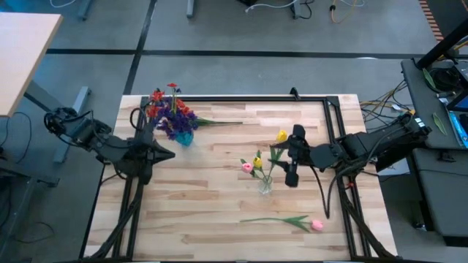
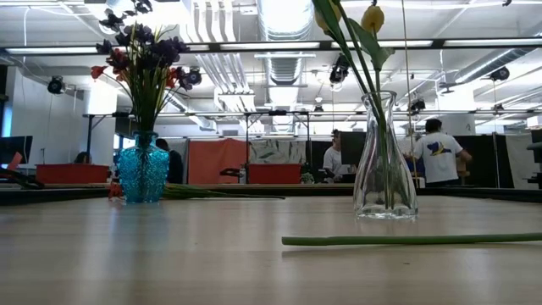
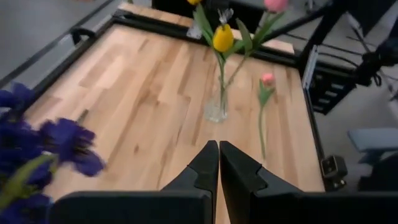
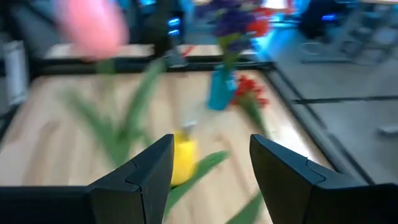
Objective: Sort flowers into vase by color
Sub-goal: Put the red flowers into the blue vase
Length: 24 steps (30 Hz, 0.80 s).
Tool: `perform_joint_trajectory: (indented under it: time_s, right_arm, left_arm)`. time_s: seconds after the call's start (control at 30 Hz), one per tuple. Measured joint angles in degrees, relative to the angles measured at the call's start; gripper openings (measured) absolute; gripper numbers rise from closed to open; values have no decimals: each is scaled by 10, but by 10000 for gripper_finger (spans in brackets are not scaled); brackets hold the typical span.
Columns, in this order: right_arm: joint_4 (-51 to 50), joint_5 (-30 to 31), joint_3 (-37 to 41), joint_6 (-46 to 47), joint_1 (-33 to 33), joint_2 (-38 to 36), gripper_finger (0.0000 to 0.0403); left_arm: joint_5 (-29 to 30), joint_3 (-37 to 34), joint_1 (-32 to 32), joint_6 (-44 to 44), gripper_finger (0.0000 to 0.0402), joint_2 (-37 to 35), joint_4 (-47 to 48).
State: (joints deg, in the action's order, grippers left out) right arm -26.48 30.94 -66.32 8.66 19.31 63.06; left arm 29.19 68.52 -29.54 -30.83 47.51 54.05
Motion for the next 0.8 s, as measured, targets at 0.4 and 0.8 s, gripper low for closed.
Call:
perform_joint_trajectory:
  time_s: [0.4, 0.8]
  right_arm:
    - [-39, 1, -125, -63, -163, 9, 203]
    - [-53, -170, -214, -101, -395, 66, 203]
  left_arm:
    - [55, 77, 0, 80, 0, -1, 5]
    - [136, 102, 0, 143, 0, -4, 30]
